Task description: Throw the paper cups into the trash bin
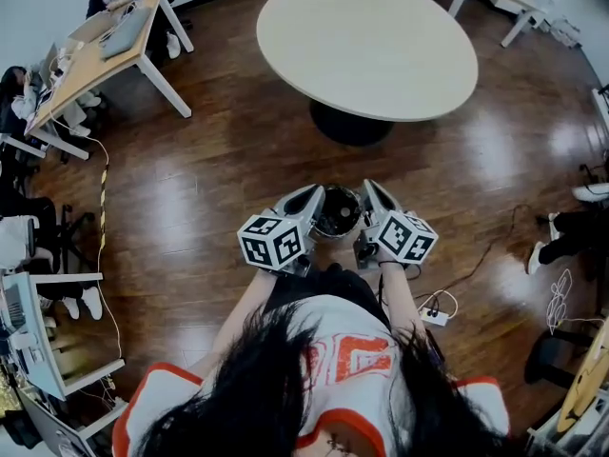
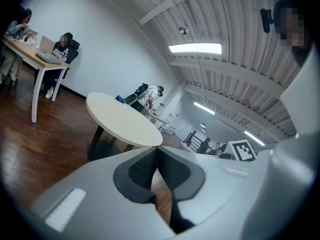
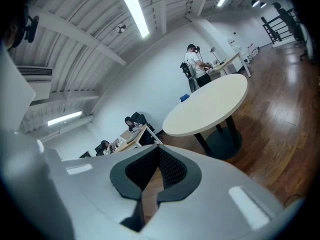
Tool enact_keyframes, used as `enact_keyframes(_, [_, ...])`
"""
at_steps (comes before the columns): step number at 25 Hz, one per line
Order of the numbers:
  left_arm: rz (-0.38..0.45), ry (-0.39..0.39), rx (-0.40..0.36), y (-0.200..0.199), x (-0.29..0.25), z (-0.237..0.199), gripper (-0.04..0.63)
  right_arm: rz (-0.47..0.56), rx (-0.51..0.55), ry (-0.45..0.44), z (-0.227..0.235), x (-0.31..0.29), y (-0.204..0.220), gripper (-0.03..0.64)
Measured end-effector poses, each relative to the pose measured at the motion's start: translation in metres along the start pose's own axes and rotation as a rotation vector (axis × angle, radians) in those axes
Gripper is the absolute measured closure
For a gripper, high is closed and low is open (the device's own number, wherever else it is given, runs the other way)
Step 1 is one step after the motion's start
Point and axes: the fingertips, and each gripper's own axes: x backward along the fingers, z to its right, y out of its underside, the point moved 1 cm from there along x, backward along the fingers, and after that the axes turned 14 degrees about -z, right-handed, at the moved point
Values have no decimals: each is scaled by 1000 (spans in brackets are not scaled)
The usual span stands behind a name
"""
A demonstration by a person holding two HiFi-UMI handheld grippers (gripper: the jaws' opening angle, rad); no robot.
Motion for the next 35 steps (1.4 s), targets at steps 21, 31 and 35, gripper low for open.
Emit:
enact_keyframes(21, [-15, 6, -10, 2, -15, 11, 595, 7, 23, 25, 11, 10, -9, 617])
enact_keyframes(31, [-27, -1, -6, 3, -17, 9, 595, -5, 29, 32, 13, 8, -10, 617])
enact_keyframes(35, [-27, 1, -2, 0, -20, 10, 595, -11, 29, 34, 13, 6, -12, 617])
